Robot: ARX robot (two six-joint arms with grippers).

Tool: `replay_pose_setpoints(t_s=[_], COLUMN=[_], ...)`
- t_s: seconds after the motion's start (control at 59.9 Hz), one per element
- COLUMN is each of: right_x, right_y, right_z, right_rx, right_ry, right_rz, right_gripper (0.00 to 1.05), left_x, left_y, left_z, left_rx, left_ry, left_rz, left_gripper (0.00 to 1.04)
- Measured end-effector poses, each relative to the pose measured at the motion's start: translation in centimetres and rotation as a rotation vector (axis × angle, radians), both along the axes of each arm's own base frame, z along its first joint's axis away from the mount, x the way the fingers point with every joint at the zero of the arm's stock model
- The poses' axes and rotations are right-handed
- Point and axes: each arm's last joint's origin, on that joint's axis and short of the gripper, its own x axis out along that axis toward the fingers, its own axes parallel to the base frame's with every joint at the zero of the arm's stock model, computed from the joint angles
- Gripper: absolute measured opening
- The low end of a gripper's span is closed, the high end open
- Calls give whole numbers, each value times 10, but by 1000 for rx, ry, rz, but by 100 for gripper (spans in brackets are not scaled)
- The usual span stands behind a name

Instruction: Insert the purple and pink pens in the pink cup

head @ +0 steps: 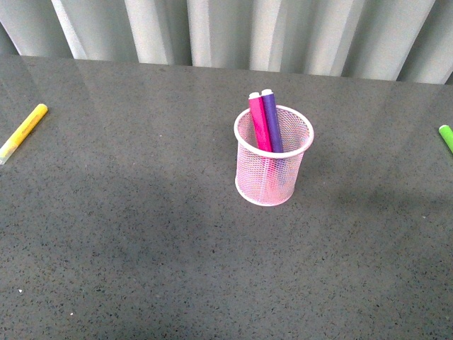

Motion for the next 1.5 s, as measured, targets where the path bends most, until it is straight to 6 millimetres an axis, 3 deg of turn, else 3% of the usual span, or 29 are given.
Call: replay_pose_setpoints(t_s=[0.201,1.504], right_x=[-10,-53], right_y=[-12,-13], right_z=[6,8], right_rx=[2,2], right_ry=[-21,-33], right_rz=[-6,-4], right_gripper=[3,3], left_x=[0,0], left_y=[0,0], left_z=[0,0], left_rx=[0,0], left_ry=[0,0], left_rz=[0,0], left_gripper=[98,98])
